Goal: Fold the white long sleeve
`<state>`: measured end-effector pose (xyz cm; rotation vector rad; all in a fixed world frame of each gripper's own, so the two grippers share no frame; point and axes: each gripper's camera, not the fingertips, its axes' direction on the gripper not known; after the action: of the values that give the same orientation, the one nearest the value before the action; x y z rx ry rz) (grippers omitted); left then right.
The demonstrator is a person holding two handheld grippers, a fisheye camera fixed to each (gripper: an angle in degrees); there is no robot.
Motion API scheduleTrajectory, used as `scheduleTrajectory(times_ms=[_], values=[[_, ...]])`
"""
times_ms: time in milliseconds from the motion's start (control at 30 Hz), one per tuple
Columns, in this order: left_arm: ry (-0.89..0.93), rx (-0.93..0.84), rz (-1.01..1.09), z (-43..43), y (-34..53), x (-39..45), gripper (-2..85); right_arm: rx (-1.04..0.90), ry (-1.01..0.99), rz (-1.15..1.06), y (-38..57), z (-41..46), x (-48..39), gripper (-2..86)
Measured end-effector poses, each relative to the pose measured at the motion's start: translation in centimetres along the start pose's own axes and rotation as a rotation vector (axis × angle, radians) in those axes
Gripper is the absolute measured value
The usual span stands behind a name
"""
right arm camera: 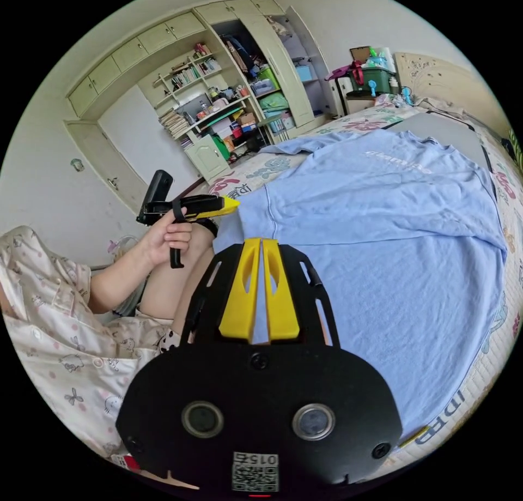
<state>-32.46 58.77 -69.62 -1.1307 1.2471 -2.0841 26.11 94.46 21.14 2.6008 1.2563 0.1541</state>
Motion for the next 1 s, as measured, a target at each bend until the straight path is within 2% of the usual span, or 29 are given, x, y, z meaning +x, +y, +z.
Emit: scheduleTrajectory(times_ms=[133,200,267,367,500,600,667,800,1000], values=[[-0.099,-0.068,0.050,1.2,-1.3,1.3,-0.6,0.066,0.014,-0.001,-0.5,-5.6,5.2,0.0],[-0.127,-0.086,0.015,1.5,-2.0,1.3,-0.6,0.127,0.075,0.026,-0.5,-9.2,8.7,0.9],[-0.114,-0.071,-0.023,1.2,-3.0,1.5,-0.2,0.173,0.220,0.086,-0.5,-13.6,14.2,3.0],[-0.167,-0.016,0.018,0.9,-5.4,4.0,0.6,0.155,0.392,0.147,-1.2,-17.0,21.1,5.7],[-0.143,-0.012,0.138,3.7,-10.8,9.2,1.4,0.096,0.461,0.134,-3.7,-18.4,27.4,8.3],[-0.082,-0.066,0.249,9.0,-16.6,14.7,2.0,0.038,0.425,0.063,-6.7,-19.6,30.7,8.8],[-0.075,-0.128,0.362,14.9,-21.1,19.7,3.1,0.042,0.375,0.022,-8.6,-20.8,33.3,8.9],[-0.052,-0.235,0.455,25.9,-27.4,25.8,4.8,0.046,0.348,0.013,-9.1,-21.4,37.1,9.8],[-0.085,-0.377,0.474,44.1,-35.8,33.0,10.7,0.229,0.271,-0.039,-6.5,-24.6,38.9,10.3]])
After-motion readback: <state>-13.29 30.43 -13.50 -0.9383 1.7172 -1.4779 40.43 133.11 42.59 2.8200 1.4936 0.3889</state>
